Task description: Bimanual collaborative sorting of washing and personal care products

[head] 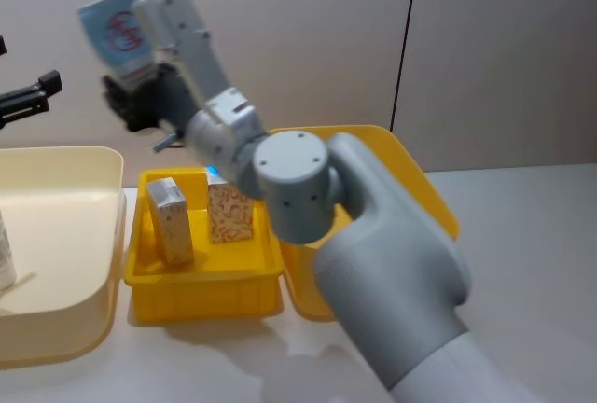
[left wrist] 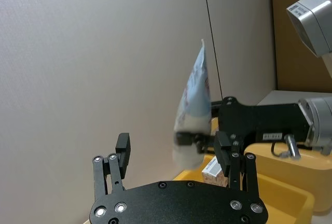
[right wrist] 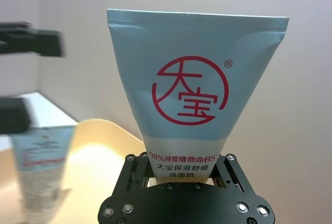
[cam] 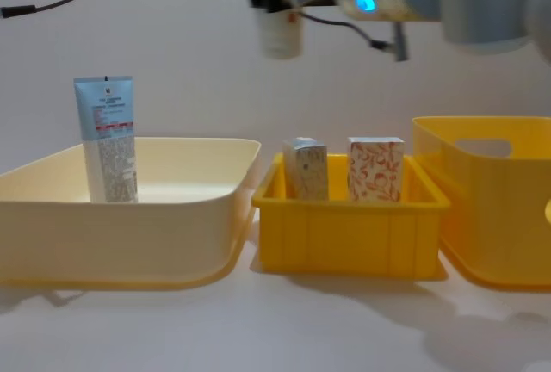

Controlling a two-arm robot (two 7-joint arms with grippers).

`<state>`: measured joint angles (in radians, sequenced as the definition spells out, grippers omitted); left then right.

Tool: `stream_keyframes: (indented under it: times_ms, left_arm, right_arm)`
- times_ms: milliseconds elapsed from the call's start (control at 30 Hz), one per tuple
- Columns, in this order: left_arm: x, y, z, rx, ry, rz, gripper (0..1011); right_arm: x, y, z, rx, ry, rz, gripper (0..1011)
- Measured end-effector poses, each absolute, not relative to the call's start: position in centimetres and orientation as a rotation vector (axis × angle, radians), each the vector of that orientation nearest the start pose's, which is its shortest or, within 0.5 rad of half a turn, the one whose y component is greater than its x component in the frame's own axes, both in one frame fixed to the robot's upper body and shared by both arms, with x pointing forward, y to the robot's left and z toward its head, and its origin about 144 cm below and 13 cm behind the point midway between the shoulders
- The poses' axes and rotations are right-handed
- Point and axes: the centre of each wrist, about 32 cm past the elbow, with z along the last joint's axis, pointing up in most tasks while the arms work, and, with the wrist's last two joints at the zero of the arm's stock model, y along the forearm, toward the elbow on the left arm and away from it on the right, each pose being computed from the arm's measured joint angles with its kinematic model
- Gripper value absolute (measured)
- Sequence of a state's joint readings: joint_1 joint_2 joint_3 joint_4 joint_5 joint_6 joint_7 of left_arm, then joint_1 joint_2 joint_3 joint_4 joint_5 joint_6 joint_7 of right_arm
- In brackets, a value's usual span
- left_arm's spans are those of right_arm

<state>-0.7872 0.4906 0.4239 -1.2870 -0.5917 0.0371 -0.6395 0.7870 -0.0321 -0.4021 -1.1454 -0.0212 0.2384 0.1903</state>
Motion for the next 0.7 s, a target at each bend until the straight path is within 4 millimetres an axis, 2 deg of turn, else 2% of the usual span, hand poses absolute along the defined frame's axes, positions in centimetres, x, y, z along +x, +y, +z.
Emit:
stream_keyframes:
  times_ms: [267, 700]
  left_arm:
    - [61.8, 29.7, 135.9, -0.086, -0.288, 0.711, 1003]
    - [61.8, 29.7, 135.9, -0.086, -0.288, 0.711, 1003]
  right_arm:
    - [62.0, -13.4, 133.8, -0.166, -0.295, -1.165, 472]
    - [61.0, -16.9, 134.2, -0.269, -0.287, -1.335, 473]
